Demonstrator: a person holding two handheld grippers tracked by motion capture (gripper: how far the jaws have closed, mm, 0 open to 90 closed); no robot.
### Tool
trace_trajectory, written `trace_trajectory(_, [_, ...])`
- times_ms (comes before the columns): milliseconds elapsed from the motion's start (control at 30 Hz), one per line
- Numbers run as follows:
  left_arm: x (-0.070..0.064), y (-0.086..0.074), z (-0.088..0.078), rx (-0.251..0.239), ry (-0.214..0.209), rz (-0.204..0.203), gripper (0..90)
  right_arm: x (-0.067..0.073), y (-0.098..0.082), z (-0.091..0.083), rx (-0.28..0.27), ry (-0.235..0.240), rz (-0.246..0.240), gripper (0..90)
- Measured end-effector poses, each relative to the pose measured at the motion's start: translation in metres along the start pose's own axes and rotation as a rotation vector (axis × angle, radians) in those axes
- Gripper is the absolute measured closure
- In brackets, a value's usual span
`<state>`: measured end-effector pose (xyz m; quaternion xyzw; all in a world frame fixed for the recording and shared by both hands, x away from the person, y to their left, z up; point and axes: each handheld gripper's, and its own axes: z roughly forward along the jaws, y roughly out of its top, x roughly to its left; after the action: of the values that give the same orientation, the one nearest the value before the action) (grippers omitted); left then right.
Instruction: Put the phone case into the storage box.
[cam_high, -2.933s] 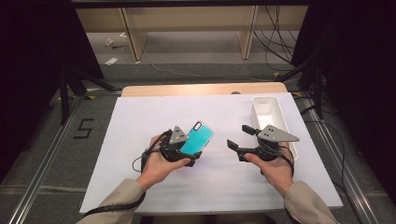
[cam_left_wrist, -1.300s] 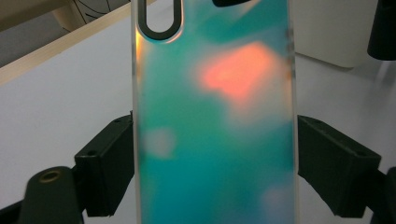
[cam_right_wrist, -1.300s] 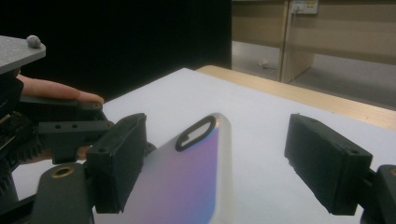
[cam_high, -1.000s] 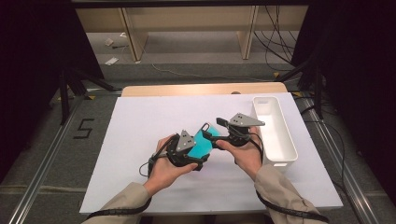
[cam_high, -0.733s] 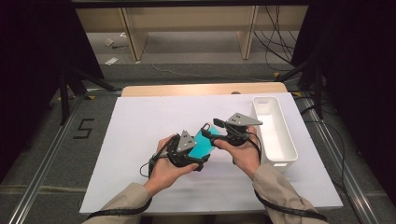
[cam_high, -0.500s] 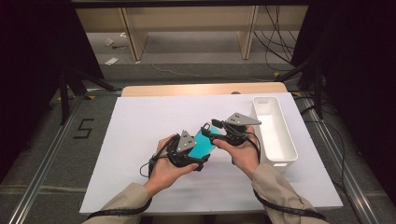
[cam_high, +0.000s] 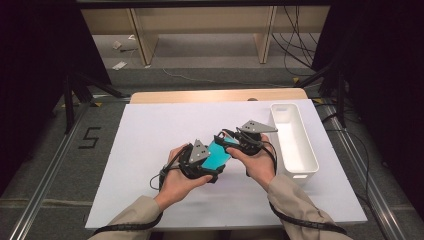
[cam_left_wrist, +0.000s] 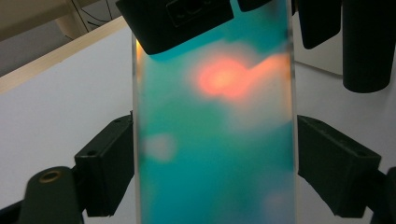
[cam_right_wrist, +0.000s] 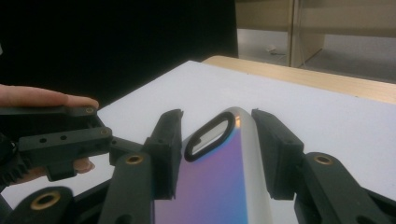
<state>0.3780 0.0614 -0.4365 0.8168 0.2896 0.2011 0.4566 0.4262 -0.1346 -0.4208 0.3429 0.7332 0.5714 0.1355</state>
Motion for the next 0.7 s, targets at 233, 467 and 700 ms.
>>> trace_trajectory(233, [0.0008, -0.0004, 0.0006, -0.005, -0.002, 0.005, 16.7, 0.0005, 0.0007, -0.0002, -0.013, 0.006, 0.024, 62.0])
trace_trajectory(467, [0.0017, -0.0012, 0.0015, -0.005, -0.008, 0.015, 16.7, 0.0005, 0.0015, -0.0010, -0.026, 0.029, 0.071, 67.4])
trace_trajectory(700, [0.0015, -0.0024, 0.0020, -0.026, -0.024, 0.007, 16.6, 0.0037, 0.0050, -0.0034, -0.050, 0.056, 0.092, 73.1])
